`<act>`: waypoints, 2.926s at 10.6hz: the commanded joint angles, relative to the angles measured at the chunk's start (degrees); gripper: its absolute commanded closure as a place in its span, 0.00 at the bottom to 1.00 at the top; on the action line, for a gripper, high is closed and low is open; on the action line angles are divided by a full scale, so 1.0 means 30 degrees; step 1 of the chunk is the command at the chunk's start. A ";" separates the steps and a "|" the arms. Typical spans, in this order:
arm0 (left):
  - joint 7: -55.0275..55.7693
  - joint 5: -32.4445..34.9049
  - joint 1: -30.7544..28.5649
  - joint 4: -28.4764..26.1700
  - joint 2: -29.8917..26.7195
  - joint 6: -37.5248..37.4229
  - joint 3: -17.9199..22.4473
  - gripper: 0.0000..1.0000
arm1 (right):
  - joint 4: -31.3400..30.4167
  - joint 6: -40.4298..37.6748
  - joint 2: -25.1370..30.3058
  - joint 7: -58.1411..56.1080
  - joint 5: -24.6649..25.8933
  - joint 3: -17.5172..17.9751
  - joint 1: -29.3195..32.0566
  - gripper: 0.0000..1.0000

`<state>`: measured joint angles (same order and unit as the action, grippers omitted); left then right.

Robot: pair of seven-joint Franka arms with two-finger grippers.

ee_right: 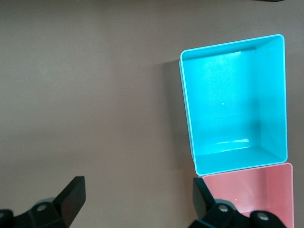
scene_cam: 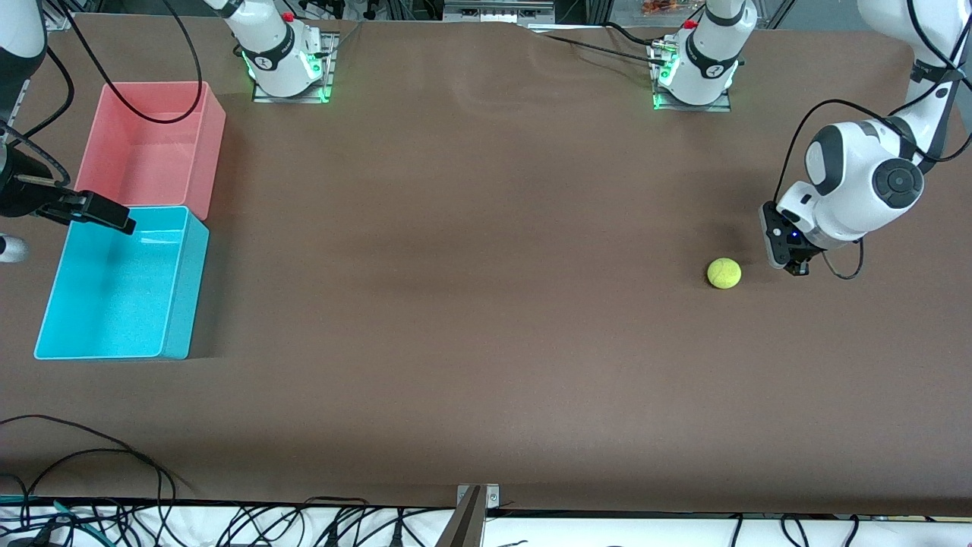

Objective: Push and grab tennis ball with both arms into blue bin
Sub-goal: 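Position the open left gripper against the tennis ball, then push the tennis ball with the left gripper toward the blue bin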

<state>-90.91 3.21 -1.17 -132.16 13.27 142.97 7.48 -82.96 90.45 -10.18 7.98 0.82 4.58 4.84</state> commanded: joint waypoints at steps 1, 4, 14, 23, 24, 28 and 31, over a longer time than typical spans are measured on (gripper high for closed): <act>-0.0692 -0.0828 0.0039 0.0137 0.1139 0.1090 0.0084 1.00 | 0.0349 -0.0061 -0.0212 -0.0169 -0.0038 0.0027 -0.0032 0.00; -0.0692 -0.2151 0.0273 0.0225 0.1902 0.1324 0.0054 1.00 | 0.0349 -0.0061 -0.0241 -0.0227 -0.0038 -0.0002 -0.0032 0.00; -0.0692 -0.2272 0.0654 0.1983 0.3691 0.1736 -0.0004 1.00 | 0.0349 -0.0061 -0.0212 -0.0198 -0.0067 -0.0002 -0.0032 0.00; 0.7359 -0.4645 0.4048 0.3360 0.4688 0.1679 -0.3315 1.00 | 0.0349 -0.0061 -0.0241 -0.0227 -0.0067 -0.0002 -0.0032 0.00; 0.7307 -0.4616 0.3936 0.3215 0.4513 0.1533 -0.3315 1.00 | 0.0378 -0.0061 -0.0241 -0.0227 -0.0067 -0.0002 -0.0032 0.00; 0.5525 -0.4528 0.3030 0.3037 0.3431 0.0013 -0.2818 1.00 | 0.0349 -0.0032 -0.0357 -0.0198 -0.0067 0.0027 -0.0061 0.00; 0.4962 -0.4557 0.2910 0.2718 0.2699 -0.0372 -0.1590 0.56 | 0.0349 0.0319 -0.0533 -0.0430 0.0020 0.0056 -0.0294 0.00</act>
<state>-73.89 -9.62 7.69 -122.91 24.42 143.73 0.63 -82.96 90.92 -10.98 7.98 0.82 4.65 4.70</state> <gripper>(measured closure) 0.956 0.000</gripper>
